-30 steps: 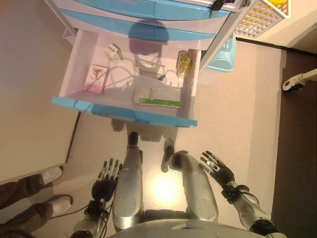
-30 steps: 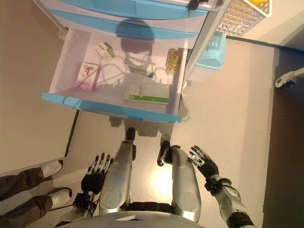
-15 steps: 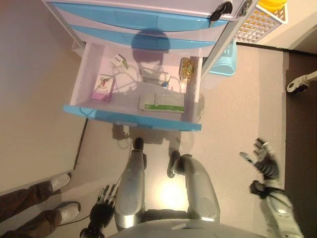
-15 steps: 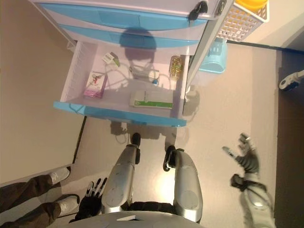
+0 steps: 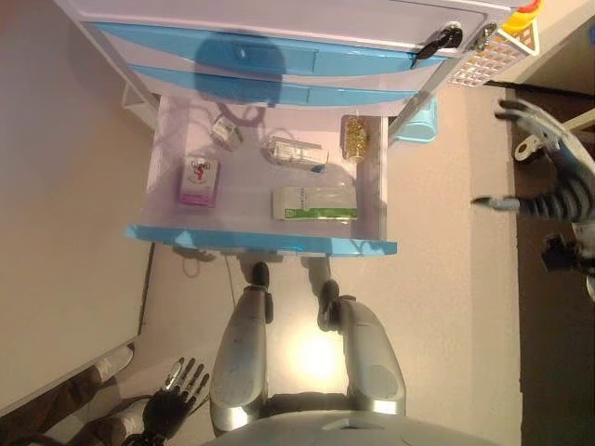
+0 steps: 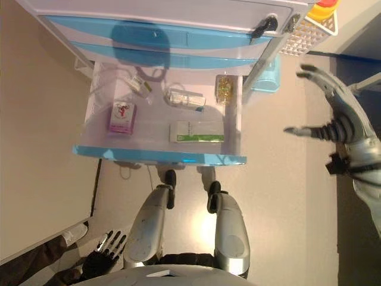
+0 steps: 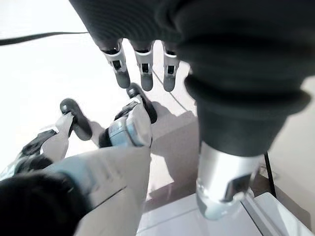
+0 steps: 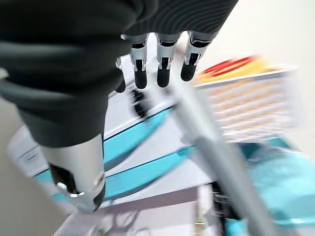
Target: Open the drawer and pick up the medicine
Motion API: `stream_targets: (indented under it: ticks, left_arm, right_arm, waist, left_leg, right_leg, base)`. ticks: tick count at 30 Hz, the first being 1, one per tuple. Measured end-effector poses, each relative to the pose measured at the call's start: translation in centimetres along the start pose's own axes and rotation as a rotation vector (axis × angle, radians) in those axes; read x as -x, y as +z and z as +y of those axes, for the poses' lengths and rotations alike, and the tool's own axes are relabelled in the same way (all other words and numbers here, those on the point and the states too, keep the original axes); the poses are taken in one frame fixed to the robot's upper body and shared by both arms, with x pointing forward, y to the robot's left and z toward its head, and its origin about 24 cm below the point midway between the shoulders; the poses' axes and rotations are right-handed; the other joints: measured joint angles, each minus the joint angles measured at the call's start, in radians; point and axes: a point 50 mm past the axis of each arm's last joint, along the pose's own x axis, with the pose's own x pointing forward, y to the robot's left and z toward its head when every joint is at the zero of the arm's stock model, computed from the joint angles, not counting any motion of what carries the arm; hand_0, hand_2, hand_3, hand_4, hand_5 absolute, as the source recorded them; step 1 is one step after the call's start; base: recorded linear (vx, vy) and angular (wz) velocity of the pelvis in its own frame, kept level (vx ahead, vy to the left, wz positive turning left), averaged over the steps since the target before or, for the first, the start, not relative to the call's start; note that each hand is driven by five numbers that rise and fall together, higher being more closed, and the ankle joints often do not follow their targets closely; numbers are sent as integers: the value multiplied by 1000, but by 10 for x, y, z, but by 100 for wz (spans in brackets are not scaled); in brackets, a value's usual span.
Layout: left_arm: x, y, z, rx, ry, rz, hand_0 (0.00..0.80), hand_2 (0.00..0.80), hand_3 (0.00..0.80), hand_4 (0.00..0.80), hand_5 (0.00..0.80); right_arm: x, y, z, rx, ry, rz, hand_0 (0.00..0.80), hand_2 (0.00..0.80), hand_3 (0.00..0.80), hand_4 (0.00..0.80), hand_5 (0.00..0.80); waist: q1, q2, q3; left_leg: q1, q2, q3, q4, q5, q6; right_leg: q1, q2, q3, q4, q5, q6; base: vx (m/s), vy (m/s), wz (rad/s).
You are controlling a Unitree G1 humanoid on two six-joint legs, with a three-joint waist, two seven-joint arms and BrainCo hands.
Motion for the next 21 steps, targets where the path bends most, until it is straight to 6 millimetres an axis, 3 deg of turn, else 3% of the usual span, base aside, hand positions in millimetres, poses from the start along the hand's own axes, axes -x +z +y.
stream_targets:
  ticks: [4, 9, 13, 21]
  left_arm:
    - [-16, 14, -16, -61, -22, -15, 0, 0, 0, 0, 0]
    - [-22, 15, -23, -120, -26, 7, 0, 0, 0, 0, 0]
    - [-22, 17, -22, -128, -11, 1, 0, 0, 0, 0, 0]
    - [-24, 16, -24, -155, -13, 21, 0, 0, 0, 0, 0]
  right_arm:
    - [-42, 17, 4, -46, 104, -67, 0, 0, 0, 0, 0]
    - [-74, 12, 27, -118, 210, -24, 0, 0, 0, 0, 0]
    - [-87, -2, 50, -197, 279, 63, 0, 0, 0, 0, 0]
    - [-90, -25, 101, -253, 380, 218, 0, 0, 0, 0, 0]
  waist:
    - [51, -13, -1]
    - [98, -18, 0]
    - [125, -18, 0]
    - [157, -12, 2]
  left_leg:
    - [-24, -4, -13, 3, 2, 2]
    - [-46, -21, -36, -4, 8, 6]
    - [-50, -36, -55, -27, 24, 7]
    - [-48, -58, -72, -65, 49, 6]
  right_leg:
    - [-13, -1, -13, -8, 2, 1]
    - [-15, -10, -37, -18, 3, 2]
    - [-15, -16, -46, -30, 1, 5]
    - [-18, -29, -58, -32, 1, 5]
  base:
    - [-2, -41, 11]
    - [22, -15, 19]
    - [14, 7, 19]
    - [8, 23, 9]
